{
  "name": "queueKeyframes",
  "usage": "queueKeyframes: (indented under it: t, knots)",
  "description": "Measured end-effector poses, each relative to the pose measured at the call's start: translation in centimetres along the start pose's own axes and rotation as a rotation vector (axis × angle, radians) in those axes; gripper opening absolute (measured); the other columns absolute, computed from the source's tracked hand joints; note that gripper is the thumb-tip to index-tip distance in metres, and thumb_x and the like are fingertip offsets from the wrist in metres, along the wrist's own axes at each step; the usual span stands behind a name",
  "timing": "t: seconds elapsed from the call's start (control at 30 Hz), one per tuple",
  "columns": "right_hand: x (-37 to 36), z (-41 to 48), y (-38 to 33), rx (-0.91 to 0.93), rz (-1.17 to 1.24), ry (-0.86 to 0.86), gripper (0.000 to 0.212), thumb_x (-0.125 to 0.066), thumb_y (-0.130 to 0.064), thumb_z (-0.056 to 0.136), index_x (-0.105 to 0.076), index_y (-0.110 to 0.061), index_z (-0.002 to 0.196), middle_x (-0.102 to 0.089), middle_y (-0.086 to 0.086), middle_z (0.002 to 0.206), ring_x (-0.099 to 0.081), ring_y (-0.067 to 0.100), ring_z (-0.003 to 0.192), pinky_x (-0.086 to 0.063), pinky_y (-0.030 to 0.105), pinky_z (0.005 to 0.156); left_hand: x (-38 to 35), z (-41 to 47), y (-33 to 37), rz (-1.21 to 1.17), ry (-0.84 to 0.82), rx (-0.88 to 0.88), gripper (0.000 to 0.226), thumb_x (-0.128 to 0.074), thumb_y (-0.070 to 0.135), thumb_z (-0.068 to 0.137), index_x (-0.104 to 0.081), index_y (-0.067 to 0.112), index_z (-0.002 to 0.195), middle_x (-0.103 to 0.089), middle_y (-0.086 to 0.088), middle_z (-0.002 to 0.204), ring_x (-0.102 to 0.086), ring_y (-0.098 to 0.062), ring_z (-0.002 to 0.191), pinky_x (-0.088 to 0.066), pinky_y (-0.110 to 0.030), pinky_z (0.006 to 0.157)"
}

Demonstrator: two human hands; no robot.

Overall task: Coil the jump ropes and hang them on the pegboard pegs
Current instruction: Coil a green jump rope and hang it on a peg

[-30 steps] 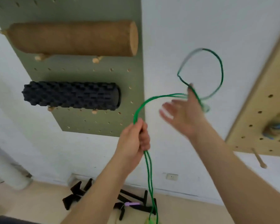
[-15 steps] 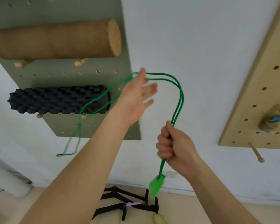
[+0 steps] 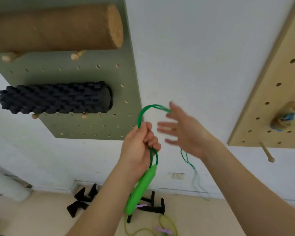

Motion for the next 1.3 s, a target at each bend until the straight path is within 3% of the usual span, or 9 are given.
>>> queueKeyframes:
  t: [0.1, 0.23, 0.33, 0.53, 0.67, 0.97, 1.07, 1.17, 1.3]
  knots:
    - [-2.5, -3.2, 4.5, -0.004, -0.114, -0.269, 0.038, -0.065, -0.044, 0.087, -0.064, -0.019, 0.115, -0.071, 0.004, 0.112, -0.066, 0.022, 0.108, -0.048, 0.042, 0.096, -1.8, 2.4, 1.3, -0.117, 0.039, -0.062, 0.032, -0.035, 0.024, 0.103, -0.049, 0.014, 0.076, -0.025, 0.008, 0.047, -0.024, -0.006, 0.039, -0.027, -0.017, 0.037]
    - [-2.3, -4.9, 6.9, 0.043, 0.226, -0.182, 0.022, -0.066, -0.021, 0.085, -0.064, -0.007, 0.101, -0.068, 0.009, 0.096, -0.067, 0.032, 0.103, -0.054, 0.043, 0.086, -3.4, 3.7, 0.8, -0.280, -0.038, -0.019, 0.032, -0.036, 0.027, 0.102, -0.049, 0.015, 0.076, -0.024, 0.008, 0.048, -0.023, -0.006, 0.039, -0.025, -0.018, 0.037]
    - [-2.1, -6.5, 6.7, 0.008, 0.476, -0.302, 0.021, -0.063, -0.014, 0.088, -0.060, -0.002, 0.104, -0.065, 0.021, 0.101, -0.065, 0.046, 0.097, -0.055, 0.054, 0.080, -4.5, 3.8, 1.0, -0.420, -0.107, 0.020, 0.031, -0.036, 0.024, 0.101, -0.048, 0.015, 0.074, -0.024, 0.007, 0.049, -0.022, -0.007, 0.040, -0.023, -0.018, 0.037]
    - [-1.3, -9.0, 6.2, 0.013, 0.443, -0.289, 0.028, -0.049, -0.030, 0.094, -0.064, -0.016, 0.114, -0.065, 0.025, 0.101, -0.067, 0.037, 0.079, -0.058, 0.041, 0.053, -6.2, 4.3, 0.5, -0.493, -0.106, 0.050, 0.027, -0.038, 0.020, 0.100, -0.049, 0.014, 0.076, -0.028, 0.006, 0.050, -0.028, -0.009, 0.041, -0.030, -0.019, 0.039]
    - [-1.3, -10.5, 6.4, 0.038, 0.501, -0.243, 0.037, -0.049, -0.043, 0.093, -0.061, -0.029, 0.125, -0.066, 0.019, 0.109, -0.068, 0.037, 0.084, -0.059, 0.037, 0.048, -7.4, 4.6, -1.2, -0.434, -0.079, 0.107, 0.026, -0.037, 0.017, 0.097, -0.044, 0.016, 0.072, -0.021, 0.007, 0.047, -0.019, -0.007, 0.035, -0.018, -0.018, 0.030]
    - [1.8, -14.6, 4.2, 0.141, 0.438, -0.021, 0.033, -0.066, -0.023, 0.087, -0.065, -0.015, 0.119, -0.067, 0.011, 0.095, -0.066, 0.031, 0.076, -0.057, 0.032, 0.047, -13.0, 3.0, -3.9, -0.131, -0.017, -0.084, 0.020, -0.034, 0.010, 0.092, -0.043, 0.015, 0.075, -0.019, 0.005, 0.048, -0.015, -0.009, 0.039, -0.014, -0.017, 0.036]
    - [3.9, -15.8, 4.0, 0.161, 0.362, 0.133, 0.027, -0.063, -0.012, 0.090, -0.060, -0.011, 0.117, -0.066, 0.012, 0.086, -0.063, 0.023, 0.065, -0.053, 0.030, 0.044, -15.3, 1.9, -5.2, -0.023, -0.098, -0.090, 0.019, -0.038, 0.013, 0.095, -0.052, 0.009, 0.082, -0.037, 0.000, 0.051, -0.037, -0.015, 0.044, -0.040, -0.024, 0.042]
    - [7.3, -17.6, 3.4, 0.234, 0.168, 0.287, 0.021, -0.052, -0.010, 0.095, -0.056, -0.016, 0.114, -0.065, 0.011, 0.078, -0.062, 0.018, 0.068, -0.053, 0.033, 0.051, -16.6, -0.2, -7.2, 0.426, -0.258, -0.021, 0.027, -0.046, 0.028, 0.098, -0.064, 0.008, 0.090, -0.067, -0.009, 0.078, -0.064, -0.022, 0.072, -0.055, -0.035, 0.074]
    - [12.0, -20.1, 2.6, 0.289, -0.067, 0.371, 0.022, -0.046, -0.011, 0.096, -0.055, -0.024, 0.110, -0.061, 0.006, 0.073, -0.063, 0.018, 0.067, -0.056, 0.036, 0.056, -17.8, -4.2, -10.8, 0.833, -0.516, 0.011, 0.047, -0.052, 0.049, 0.093, -0.068, 0.007, 0.081, -0.063, -0.019, 0.075, -0.059, -0.030, 0.069, -0.051, -0.036, 0.063]
Point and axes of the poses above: each hand's wrist, its own z-axis towards the middle knuckle, its own x-axis out of the back of the hand, y = z × x, the point moved 5 cm from there along z, towards the middle knuckle
